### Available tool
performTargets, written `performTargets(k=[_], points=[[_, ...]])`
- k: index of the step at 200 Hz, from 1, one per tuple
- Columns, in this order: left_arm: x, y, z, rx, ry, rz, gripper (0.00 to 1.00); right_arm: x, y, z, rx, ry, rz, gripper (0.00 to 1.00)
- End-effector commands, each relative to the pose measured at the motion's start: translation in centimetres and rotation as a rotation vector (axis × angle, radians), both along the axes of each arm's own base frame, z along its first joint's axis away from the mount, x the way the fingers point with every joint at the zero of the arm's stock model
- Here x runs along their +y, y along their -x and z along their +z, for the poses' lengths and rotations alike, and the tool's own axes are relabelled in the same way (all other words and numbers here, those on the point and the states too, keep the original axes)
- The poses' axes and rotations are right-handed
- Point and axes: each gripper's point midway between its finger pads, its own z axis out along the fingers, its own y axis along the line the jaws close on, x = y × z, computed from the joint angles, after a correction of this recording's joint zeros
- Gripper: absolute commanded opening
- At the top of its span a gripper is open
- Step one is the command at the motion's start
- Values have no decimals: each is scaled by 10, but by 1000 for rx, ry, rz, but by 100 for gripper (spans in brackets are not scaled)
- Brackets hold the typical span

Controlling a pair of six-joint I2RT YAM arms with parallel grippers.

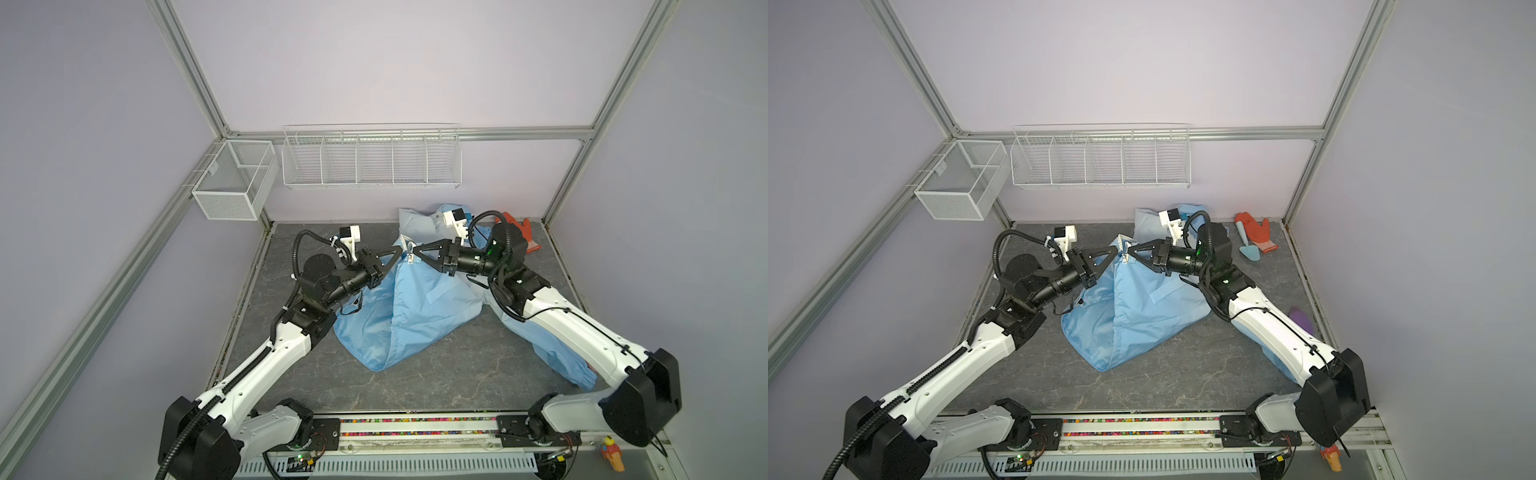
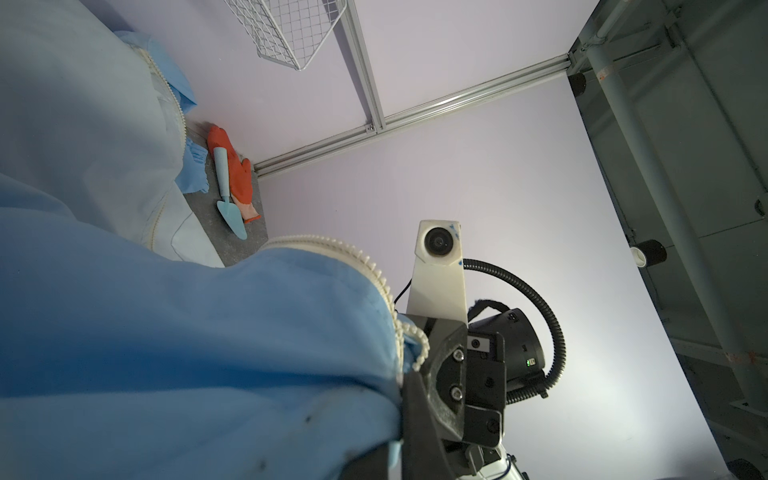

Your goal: Zip up the jacket

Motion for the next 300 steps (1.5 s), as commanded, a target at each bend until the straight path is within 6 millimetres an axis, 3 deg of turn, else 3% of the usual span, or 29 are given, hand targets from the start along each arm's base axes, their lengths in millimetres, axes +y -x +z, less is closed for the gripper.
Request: performTargets(k=[1,300], points=[[3,4,27,-85,35,2,0,1,2,21,-65,-35,-3,6],[0,15,12,-57,-14,-53,0,-2,-12,29,-22,-70,-32,6]])
